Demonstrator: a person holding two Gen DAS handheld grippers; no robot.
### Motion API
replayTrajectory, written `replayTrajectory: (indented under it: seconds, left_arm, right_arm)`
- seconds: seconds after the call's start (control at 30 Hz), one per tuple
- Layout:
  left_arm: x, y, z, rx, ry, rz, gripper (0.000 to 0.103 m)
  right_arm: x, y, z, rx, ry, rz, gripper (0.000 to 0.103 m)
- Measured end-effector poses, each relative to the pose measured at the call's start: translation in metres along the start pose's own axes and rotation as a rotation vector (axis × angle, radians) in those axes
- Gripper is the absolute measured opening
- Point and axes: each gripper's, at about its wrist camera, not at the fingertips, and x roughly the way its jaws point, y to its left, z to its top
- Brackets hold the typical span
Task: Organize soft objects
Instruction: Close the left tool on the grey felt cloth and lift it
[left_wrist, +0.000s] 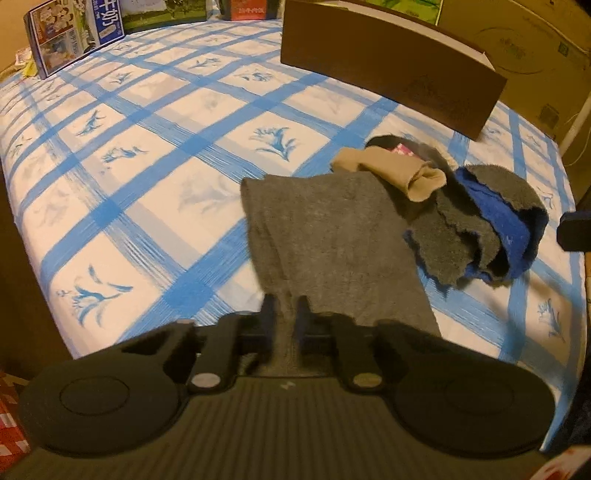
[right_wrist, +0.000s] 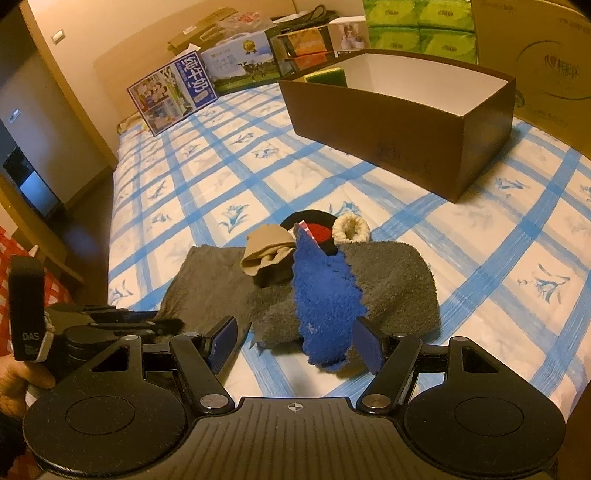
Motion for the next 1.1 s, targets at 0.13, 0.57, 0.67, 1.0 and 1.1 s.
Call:
replayTrajectory:
  seconds: [0.13,0.57,0.67,1.0,1.1]
  left_arm:
    - [-0.018,0.002,0.004,-0.020,-0.031,-0.015,0.006]
    - [-0.044,0.048,0.015,-0.103,-0.091,0.057,0.009]
    - [-0.023,0.059,0.009,-0.174,-0.061,0.046,0.027]
    - [0.003,0.067,0.013,-0.198,-0.020,0.071,0.008]
    - [-0.008,0.062,0.020,-0.192,-0.049,0.068,0.007]
  right_arm:
    - [0.000,-0.001,-0.001,0.002,-0.002,0.001,0.069]
    - [0.000,-0.003,0.001,0.020,-0.017,0.006,0.069]
    - [0.001,-0.003,0.001,0.019,-0.010,0.003,0.069]
    - [0.012,0.001,0.010,-0.021,-0.008,-0.010,0.069]
    - [0.019,0.010,0.017,-0.075,-0.024,-0.009,0.069]
